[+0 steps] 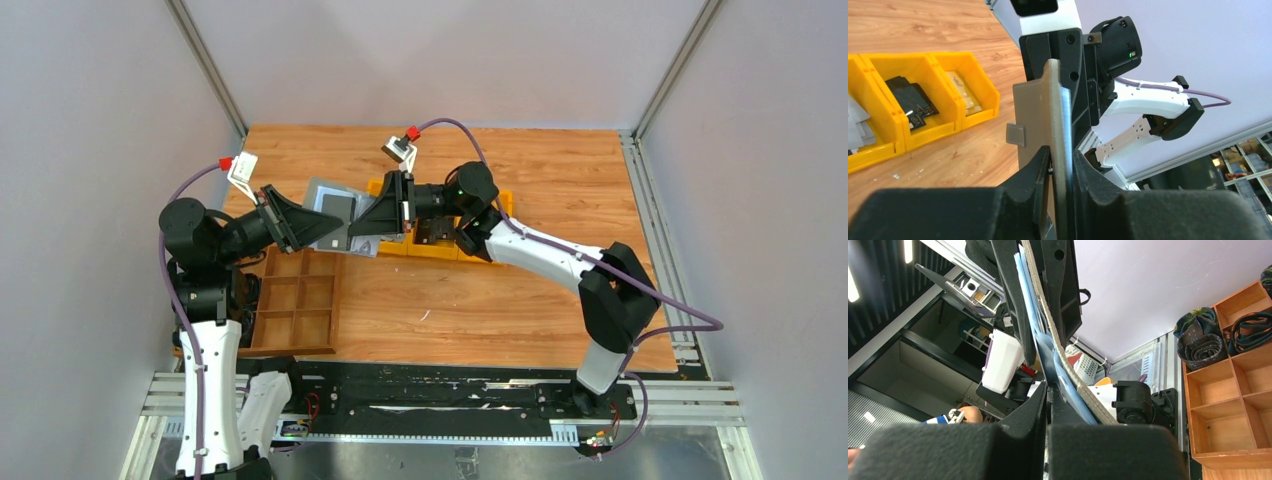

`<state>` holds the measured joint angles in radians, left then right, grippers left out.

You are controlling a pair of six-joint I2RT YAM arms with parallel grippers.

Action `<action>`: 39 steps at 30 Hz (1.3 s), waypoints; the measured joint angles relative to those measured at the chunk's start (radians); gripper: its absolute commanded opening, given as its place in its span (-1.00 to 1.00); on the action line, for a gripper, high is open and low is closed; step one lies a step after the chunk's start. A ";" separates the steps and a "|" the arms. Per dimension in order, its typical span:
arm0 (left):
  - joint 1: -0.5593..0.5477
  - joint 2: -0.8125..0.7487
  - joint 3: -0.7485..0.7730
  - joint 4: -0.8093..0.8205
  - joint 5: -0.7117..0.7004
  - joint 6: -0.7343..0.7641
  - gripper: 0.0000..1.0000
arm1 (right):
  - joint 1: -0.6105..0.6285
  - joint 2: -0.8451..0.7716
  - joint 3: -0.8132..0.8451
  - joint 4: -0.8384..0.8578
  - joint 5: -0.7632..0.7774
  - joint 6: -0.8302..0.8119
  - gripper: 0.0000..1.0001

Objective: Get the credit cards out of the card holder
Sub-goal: Remove the credit card from the card holder.

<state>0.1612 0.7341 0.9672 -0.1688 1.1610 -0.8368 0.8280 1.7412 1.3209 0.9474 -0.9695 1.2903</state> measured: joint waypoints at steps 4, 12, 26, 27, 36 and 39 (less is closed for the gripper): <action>0.000 0.003 0.000 0.034 0.010 -0.036 -0.67 | -0.005 -0.037 -0.059 0.027 0.002 0.000 -1.00; -0.001 0.003 0.000 0.060 0.018 -0.064 -0.95 | -0.011 -0.069 -0.098 0.037 0.001 -0.002 -1.00; -0.001 0.002 0.000 0.071 0.013 -0.066 -1.00 | -0.016 -0.050 -0.064 0.125 0.011 0.069 -0.38; -0.001 0.002 0.000 0.072 0.010 -0.065 -1.00 | -0.016 -0.043 -0.053 0.130 0.010 0.075 -0.46; -0.001 0.002 0.001 0.070 0.006 -0.061 -1.00 | -0.019 -0.023 -0.047 0.140 0.010 0.095 -1.00; -0.001 0.002 0.001 0.062 0.005 -0.057 -1.00 | -0.031 -0.036 -0.091 0.162 0.010 0.099 -1.00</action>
<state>0.1600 0.7357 0.9680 -0.1066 1.1664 -0.8936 0.7975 1.7054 1.2301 1.1091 -0.9596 1.3891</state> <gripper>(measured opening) 0.163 0.007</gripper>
